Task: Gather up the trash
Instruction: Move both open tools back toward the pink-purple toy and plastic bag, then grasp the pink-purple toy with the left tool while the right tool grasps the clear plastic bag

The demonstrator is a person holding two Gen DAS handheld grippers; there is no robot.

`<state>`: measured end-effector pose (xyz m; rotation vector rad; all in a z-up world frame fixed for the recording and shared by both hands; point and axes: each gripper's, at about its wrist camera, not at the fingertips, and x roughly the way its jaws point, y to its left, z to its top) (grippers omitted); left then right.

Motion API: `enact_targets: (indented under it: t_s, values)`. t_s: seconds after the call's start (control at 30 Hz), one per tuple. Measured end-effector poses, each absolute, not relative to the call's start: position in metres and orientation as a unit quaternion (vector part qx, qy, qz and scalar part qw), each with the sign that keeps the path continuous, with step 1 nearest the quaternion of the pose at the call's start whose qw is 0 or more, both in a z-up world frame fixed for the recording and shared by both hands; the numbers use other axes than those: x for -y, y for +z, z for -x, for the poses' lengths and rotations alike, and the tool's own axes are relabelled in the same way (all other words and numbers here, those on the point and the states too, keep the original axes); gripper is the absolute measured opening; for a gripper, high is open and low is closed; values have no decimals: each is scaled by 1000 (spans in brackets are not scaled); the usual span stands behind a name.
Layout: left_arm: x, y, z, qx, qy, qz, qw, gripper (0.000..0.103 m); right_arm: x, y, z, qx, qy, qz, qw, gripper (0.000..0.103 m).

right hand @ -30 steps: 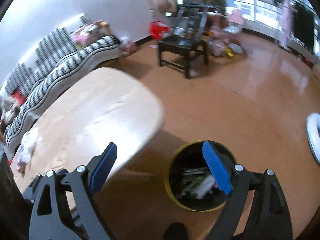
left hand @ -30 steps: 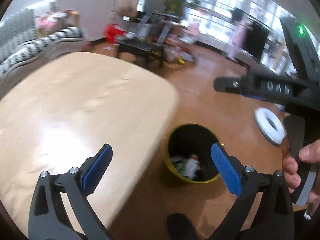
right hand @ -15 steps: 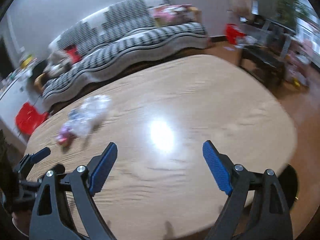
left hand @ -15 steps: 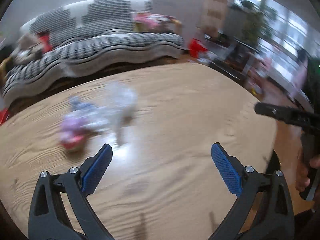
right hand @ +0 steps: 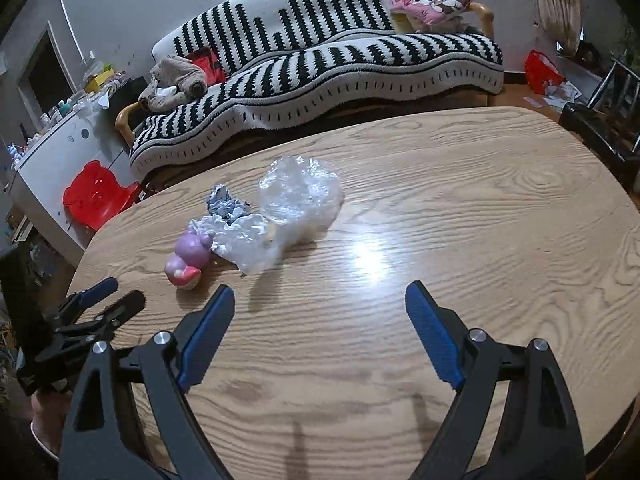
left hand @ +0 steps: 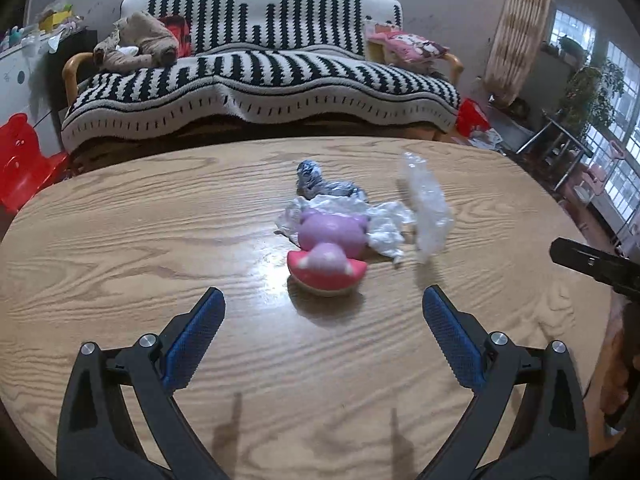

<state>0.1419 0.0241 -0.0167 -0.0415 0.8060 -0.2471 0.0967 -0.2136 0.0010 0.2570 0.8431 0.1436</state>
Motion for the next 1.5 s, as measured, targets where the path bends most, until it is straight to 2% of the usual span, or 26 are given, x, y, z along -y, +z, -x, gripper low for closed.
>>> enact_targets:
  t_s: [0.3, 0.53, 0.57, 0.6, 0.7, 0.8, 0.87, 0.93, 0.97, 1.03, 1.13, 1.5]
  values:
    - [-5, -49, -184, -424, -117, 37, 897, 96, 205, -19, -124, -424, 70, -111, 896, 84]
    - [-4, -58, -200, -440, -105, 64, 890, 94, 193, -30, -176, -442, 90, -138, 882, 84]
    - [-4, -58, -200, -442, -109, 69, 888, 88, 193, -31, -184, -441, 92, -148, 880, 84]
    - [-4, -59, -202, -445, -114, 70, 885, 78, 193, -33, -194, -442, 96, -162, 877, 84]
    - [-2, -62, -202, -454, -112, 59, 882, 59, 188, -45, -222, -458, 99, -185, 863, 84]
    - [-1, -61, -202, -455, -113, 50, 882, 56, 180, -56, -240, -477, 84, -166, 859, 83]
    - [-2, -60, -202, -461, -115, 56, 878, 55, 176, -62, -245, -486, 80, -152, 857, 72]
    - [-4, -55, -201, -460, -111, 55, 879, 54, 175, -66, -247, -493, 81, -149, 854, 40]
    - [-4, -52, -200, -457, -112, 55, 881, 54, 174, -66, -247, -494, 81, -146, 853, 34]
    - [-6, -43, -196, -449, -113, 54, 885, 53, 176, -61, -241, -488, 81, -144, 857, 28]
    - [-6, -33, -188, -439, -117, 48, 890, 53, 176, -48, -225, -472, 77, -119, 870, 25]
    - [24, -7, -144, -425, -149, 19, 893, 53, 207, -2, -119, -433, 59, -70, 897, 24]
